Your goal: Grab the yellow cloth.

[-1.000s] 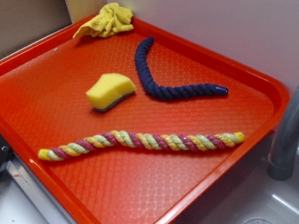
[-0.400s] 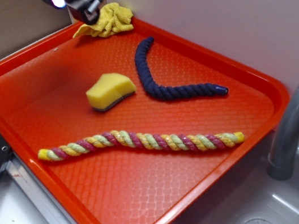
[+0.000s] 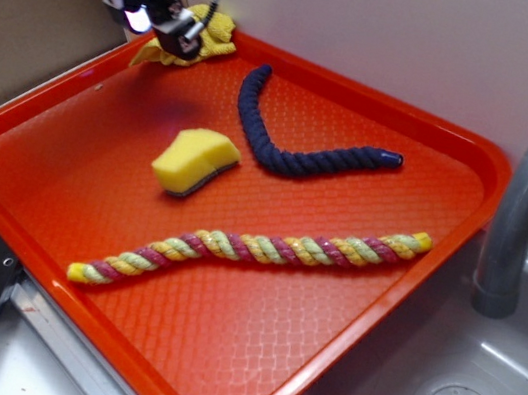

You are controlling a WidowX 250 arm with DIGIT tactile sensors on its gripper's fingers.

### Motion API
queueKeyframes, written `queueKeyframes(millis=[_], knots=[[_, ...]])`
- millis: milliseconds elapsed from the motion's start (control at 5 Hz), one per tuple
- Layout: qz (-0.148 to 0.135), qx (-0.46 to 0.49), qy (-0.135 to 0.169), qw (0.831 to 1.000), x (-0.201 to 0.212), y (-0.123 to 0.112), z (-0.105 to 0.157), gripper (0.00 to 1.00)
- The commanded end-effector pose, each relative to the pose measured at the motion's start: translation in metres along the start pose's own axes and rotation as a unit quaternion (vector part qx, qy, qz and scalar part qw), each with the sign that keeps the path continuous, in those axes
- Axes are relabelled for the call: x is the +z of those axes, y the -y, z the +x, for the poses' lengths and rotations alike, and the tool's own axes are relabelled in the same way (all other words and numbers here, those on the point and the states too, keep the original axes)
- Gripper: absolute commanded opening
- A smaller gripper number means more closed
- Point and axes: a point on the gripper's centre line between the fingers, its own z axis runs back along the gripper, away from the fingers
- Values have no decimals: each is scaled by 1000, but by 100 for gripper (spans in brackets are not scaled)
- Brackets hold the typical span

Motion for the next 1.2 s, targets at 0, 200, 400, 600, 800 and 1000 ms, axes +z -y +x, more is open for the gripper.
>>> queueKeyframes(millis=[0,200,400,600,800,1000], knots=[[8,-6,26,1000,16,-4,16,100],[8,-6,26,1000,16,-4,16,100],[8,-6,26,1000,16,-4,16,100],[13,-33,49,998,3,-15,29,100],[46,-60,78,994,-3,-17,38,100],[49,-57,61,995,-17,-18,43,100]])
